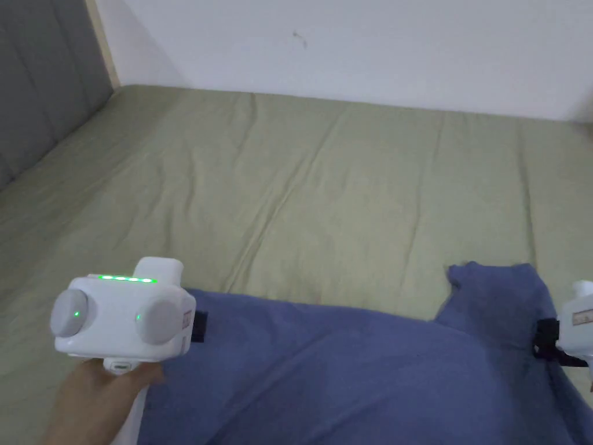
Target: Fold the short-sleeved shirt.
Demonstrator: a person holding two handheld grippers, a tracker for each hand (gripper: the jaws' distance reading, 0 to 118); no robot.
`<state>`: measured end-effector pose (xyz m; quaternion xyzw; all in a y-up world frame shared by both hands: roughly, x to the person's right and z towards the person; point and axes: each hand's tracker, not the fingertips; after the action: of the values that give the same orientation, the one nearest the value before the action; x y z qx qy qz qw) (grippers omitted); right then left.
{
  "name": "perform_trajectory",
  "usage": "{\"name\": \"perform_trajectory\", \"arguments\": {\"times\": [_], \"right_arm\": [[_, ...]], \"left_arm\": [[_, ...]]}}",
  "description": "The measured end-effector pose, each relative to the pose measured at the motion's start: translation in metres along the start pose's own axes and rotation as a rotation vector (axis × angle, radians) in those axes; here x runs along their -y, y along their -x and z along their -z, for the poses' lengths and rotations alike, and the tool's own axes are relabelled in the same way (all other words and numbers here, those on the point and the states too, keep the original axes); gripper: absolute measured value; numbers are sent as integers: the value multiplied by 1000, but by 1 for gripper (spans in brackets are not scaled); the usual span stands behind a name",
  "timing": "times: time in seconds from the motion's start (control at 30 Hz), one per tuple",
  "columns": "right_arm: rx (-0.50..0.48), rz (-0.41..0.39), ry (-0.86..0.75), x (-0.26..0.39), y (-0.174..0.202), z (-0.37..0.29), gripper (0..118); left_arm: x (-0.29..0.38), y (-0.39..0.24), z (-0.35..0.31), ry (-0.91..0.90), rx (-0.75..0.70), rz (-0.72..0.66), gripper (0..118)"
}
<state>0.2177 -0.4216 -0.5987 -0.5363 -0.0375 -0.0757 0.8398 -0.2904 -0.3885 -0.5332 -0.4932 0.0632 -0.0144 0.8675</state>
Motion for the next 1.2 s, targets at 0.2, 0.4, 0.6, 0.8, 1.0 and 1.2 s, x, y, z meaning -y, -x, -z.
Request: {"name": "perform_trajectory", "arguments": {"times": [0.2,0.4,0.6,0.8,1.0,1.2], "right_arm": [[1,-19,2,0,3,-3,5],[10,-29,9,-3,3,-2,5],[20,-42,10,-5,5,-8,5],[-1,-42,-28,-4,-2,-41,5],[-13,-76,-74,22,-8,-90,5],[-11,-116,-109,82,-22,-151,5]], "left_arm": [[-41,1,41,14,-74,26,112],[-58,15,94,109,-84,-60,74],[-54,-6,85,93,-36,67,4],[-51,2,46,73,25,16,3],[-14,11,-33,-14,49,9,3],[54,25,-107,-81,53,18,3]]}}
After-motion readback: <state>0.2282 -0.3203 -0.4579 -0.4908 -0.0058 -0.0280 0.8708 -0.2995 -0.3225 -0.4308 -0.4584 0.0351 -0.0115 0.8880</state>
